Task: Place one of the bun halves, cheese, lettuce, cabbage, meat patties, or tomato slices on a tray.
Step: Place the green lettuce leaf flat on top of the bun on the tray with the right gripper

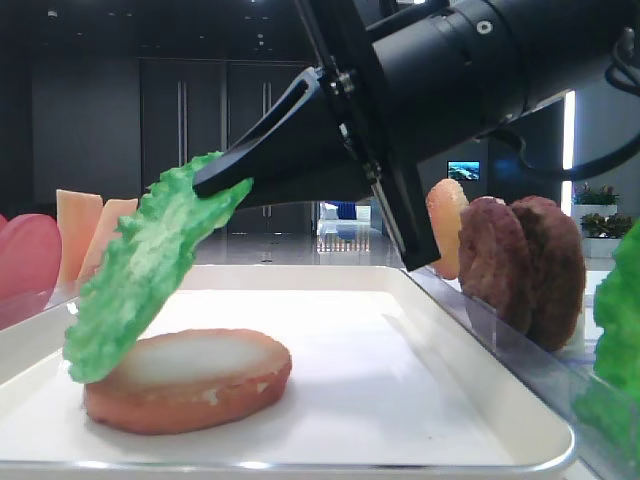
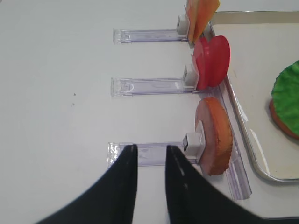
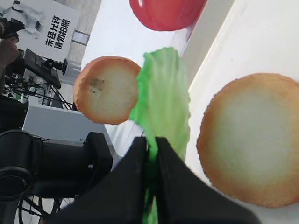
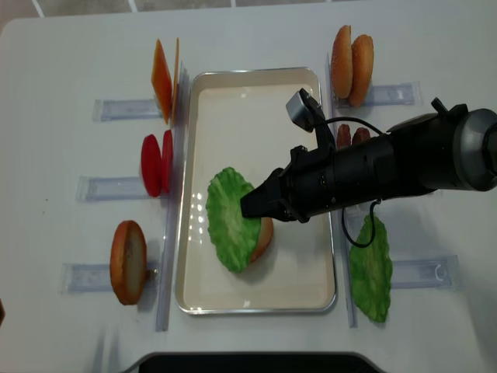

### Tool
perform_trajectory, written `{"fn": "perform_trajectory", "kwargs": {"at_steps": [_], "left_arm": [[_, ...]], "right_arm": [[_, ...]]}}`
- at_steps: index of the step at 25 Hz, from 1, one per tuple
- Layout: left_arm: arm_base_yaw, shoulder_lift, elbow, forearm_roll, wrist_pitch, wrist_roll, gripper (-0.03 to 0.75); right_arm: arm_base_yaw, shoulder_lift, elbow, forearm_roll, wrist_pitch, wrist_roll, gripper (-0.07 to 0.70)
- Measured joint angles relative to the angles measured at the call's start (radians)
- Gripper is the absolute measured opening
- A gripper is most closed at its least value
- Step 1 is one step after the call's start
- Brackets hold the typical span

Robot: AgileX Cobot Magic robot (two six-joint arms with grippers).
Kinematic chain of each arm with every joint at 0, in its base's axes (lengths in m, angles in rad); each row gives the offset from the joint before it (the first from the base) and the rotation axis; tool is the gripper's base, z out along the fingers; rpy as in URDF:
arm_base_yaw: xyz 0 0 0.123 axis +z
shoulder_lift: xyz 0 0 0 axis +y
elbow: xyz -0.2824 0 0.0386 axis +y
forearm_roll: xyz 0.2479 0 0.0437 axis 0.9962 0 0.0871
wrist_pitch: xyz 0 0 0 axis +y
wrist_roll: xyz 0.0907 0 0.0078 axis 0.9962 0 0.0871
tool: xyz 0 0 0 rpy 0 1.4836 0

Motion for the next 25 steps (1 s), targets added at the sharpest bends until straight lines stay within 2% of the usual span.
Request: {"fn": "perform_trajectory", "kwargs": {"at_steps": [25], "left_arm": [[0.000,0.000,0.000,0.000,0.000,0.000,0.158]], "right_arm": [[0.000,0.030,0.000,0.001,-0.016,-0.046,0.014]]}}
